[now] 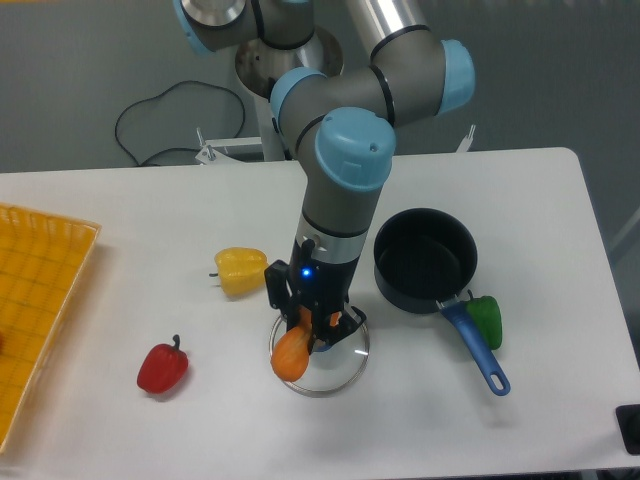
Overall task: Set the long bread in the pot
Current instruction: 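Carry the held bread across the glass lid toward the black pot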
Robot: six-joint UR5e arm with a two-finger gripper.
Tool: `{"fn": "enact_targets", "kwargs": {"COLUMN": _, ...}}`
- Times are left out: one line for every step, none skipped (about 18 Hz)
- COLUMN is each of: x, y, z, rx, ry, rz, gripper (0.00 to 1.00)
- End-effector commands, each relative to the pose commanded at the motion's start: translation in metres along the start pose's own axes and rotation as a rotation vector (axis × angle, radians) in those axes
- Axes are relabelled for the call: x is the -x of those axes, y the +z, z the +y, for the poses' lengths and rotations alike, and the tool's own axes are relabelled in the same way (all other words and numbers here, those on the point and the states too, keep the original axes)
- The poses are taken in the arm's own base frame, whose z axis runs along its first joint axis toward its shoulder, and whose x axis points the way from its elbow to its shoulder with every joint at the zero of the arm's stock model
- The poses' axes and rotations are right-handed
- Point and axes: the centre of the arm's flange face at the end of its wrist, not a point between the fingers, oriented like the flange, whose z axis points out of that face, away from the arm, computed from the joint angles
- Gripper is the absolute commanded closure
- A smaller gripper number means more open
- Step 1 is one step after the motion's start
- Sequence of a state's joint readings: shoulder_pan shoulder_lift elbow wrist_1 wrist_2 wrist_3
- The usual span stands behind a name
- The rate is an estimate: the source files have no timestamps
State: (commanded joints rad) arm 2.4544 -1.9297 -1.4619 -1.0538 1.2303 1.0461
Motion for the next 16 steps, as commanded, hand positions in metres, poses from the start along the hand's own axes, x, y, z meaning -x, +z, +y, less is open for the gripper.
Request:
{"fn": "enact_targets", "kwargs": {"x": 0.002, "y": -0.001, "z": 0.002, "rx": 0.0, "ry": 0.01, "rz": -0.002, "gripper": 0.62}}
{"fn": "enact_targets", "kwargs": {"x": 0.006, "y": -0.002, "z": 0.006, "rx": 0.001, "ry": 0.018, "rz": -0.005, "gripper": 0.62}}
{"fn": "enact_targets", "kwargs": {"x": 0.006, "y": 0.0, "z": 0.008, "rx": 0.003, "ry": 0.028, "rz": -0.001, "gripper": 0.62}}
{"fn": "enact_targets", "kwargs": {"x": 0.005, "y": 0.004, "z": 0.012, "rx": 0.007, "ry": 0.042, "rz": 0.008, "gripper": 0.62}}
{"fn": "enact_targets", "kwargs": {"x": 0.008, "y": 0.005, "z": 0.018, "rx": 0.009, "ry": 0.051, "rz": 0.01, "gripper": 0.62}}
{"fn": "enact_targets", "kwargs": {"x": 0.009, "y": 0.005, "z": 0.021, "rx": 0.01, "ry": 0.064, "rz": 0.013, "gripper": 0.62}}
{"fn": "enact_targets", "kwargs": {"x": 0.01, "y": 0.006, "z": 0.024, "rx": 0.008, "ry": 0.069, "rz": 0.014, "gripper": 0.62}}
{"fn": "enact_targets", "kwargs": {"x": 0.012, "y": 0.005, "z": 0.026, "rx": 0.0, "ry": 0.065, "rz": 0.017, "gripper": 0.62}}
{"fn": "enact_targets", "kwargs": {"x": 0.013, "y": 0.004, "z": 0.026, "rx": -0.006, "ry": 0.071, "rz": 0.018, "gripper": 0.62}}
{"fn": "enact_targets", "kwargs": {"x": 0.013, "y": 0.005, "z": 0.026, "rx": -0.006, "ry": 0.081, "rz": 0.019, "gripper": 0.62}}
{"fn": "enact_targets", "kwargs": {"x": 0.012, "y": 0.006, "z": 0.027, "rx": -0.005, "ry": 0.085, "rz": 0.02, "gripper": 0.62}}
{"fn": "enact_targets", "kwargs": {"x": 0.012, "y": 0.006, "z": 0.027, "rx": -0.005, "ry": 0.085, "rz": 0.02, "gripper": 0.62}}
{"fn": "enact_targets", "kwargs": {"x": 0.012, "y": 0.006, "z": 0.027, "rx": -0.005, "ry": 0.086, "rz": 0.02, "gripper": 0.62}}
{"fn": "enact_targets", "kwargs": {"x": 0.012, "y": 0.006, "z": 0.027, "rx": -0.006, "ry": 0.088, "rz": 0.02, "gripper": 0.62}}
{"fn": "enact_targets", "kwargs": {"x": 0.012, "y": 0.007, "z": 0.027, "rx": -0.005, "ry": 0.094, "rz": 0.022, "gripper": 0.62}}
{"fn": "enact_targets", "kwargs": {"x": 0.012, "y": 0.008, "z": 0.029, "rx": -0.003, "ry": 0.1, "rz": 0.025, "gripper": 0.62}}
